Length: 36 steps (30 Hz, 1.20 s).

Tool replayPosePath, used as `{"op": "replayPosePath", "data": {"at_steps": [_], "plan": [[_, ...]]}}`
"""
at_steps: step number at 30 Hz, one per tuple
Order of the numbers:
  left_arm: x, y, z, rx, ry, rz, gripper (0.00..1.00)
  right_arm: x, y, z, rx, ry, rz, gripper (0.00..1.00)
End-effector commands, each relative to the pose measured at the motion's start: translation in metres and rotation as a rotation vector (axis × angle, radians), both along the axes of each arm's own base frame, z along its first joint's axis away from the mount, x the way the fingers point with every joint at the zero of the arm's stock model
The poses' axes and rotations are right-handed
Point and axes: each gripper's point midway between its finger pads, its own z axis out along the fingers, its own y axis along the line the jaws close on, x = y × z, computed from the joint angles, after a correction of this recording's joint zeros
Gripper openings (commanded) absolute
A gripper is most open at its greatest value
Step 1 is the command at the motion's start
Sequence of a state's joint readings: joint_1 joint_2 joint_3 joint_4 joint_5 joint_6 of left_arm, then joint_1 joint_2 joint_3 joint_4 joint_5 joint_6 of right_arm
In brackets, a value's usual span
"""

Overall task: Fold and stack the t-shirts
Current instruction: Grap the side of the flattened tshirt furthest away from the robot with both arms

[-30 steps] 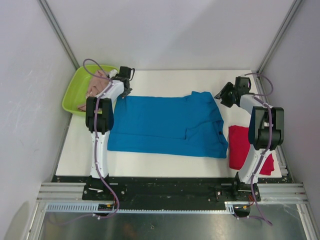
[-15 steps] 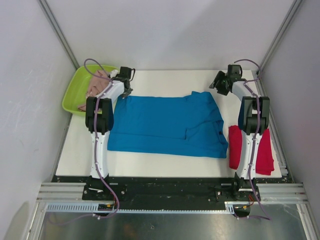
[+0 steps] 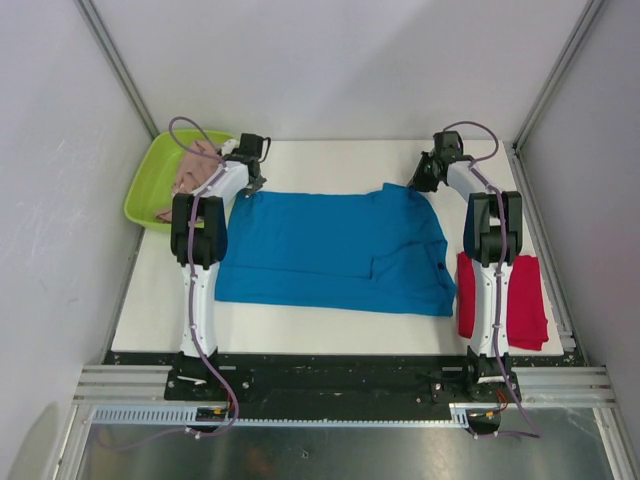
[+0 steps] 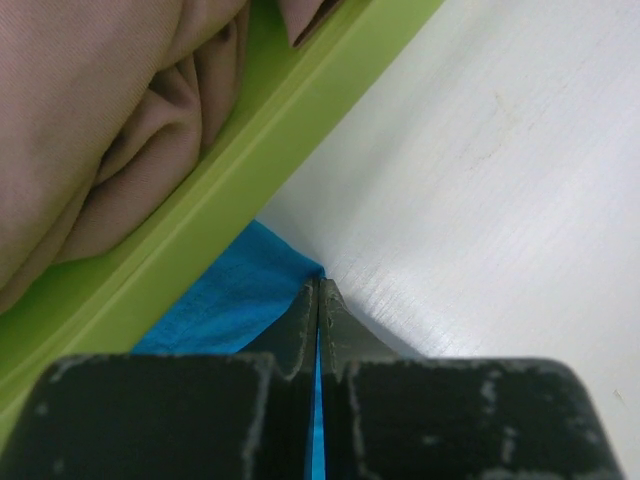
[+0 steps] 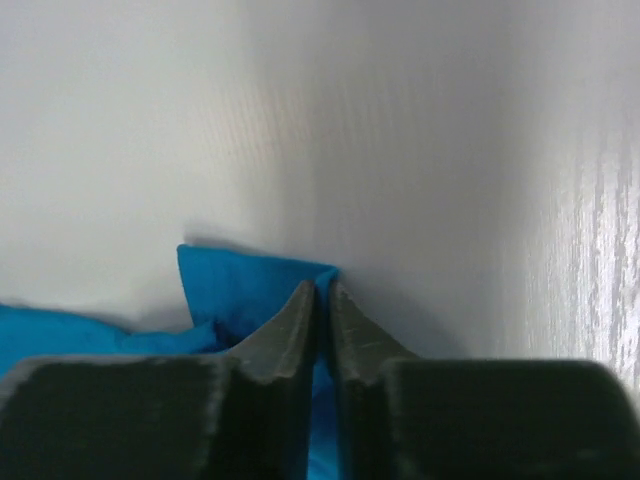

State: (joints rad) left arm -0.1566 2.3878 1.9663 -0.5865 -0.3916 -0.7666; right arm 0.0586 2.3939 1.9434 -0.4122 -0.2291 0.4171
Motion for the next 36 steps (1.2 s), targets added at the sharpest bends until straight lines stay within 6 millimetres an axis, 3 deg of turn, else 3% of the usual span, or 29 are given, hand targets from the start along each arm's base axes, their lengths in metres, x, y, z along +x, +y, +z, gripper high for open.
{"op": "replayPosePath", "data": {"at_steps": [1, 4, 10, 14, 25, 36], "plan": [[-0.004, -0.007, 0.033, 0.004, -0.032, -0.037, 0.00, 0.010, -0.005, 0.027, 0.006, -0.047, -0.015, 0.05], [-0.003, -0.006, 0.041, 0.011, -0.044, -0.045, 0.00, 0.012, -0.012, 0.045, -0.013, -0.083, -0.043, 0.01], [-0.004, -0.001, 0.056, 0.033, -0.064, -0.046, 0.00, 0.010, -0.022, 0.092, -0.045, -0.186, -0.087, 0.00], [-0.006, 0.002, 0.062, 0.040, -0.071, -0.043, 0.00, 0.001, -0.026, 0.111, -0.060, -0.224, -0.098, 0.00], [-0.027, 0.005, 0.073, 0.029, -0.072, -0.036, 0.00, -0.043, -0.025, 0.133, -0.086, -0.249, -0.117, 0.00], [-0.082, 0.010, 0.074, 0.009, -0.086, -0.055, 0.00, -0.105, -0.025, 0.133, -0.158, -0.211, -0.179, 0.00]]}}
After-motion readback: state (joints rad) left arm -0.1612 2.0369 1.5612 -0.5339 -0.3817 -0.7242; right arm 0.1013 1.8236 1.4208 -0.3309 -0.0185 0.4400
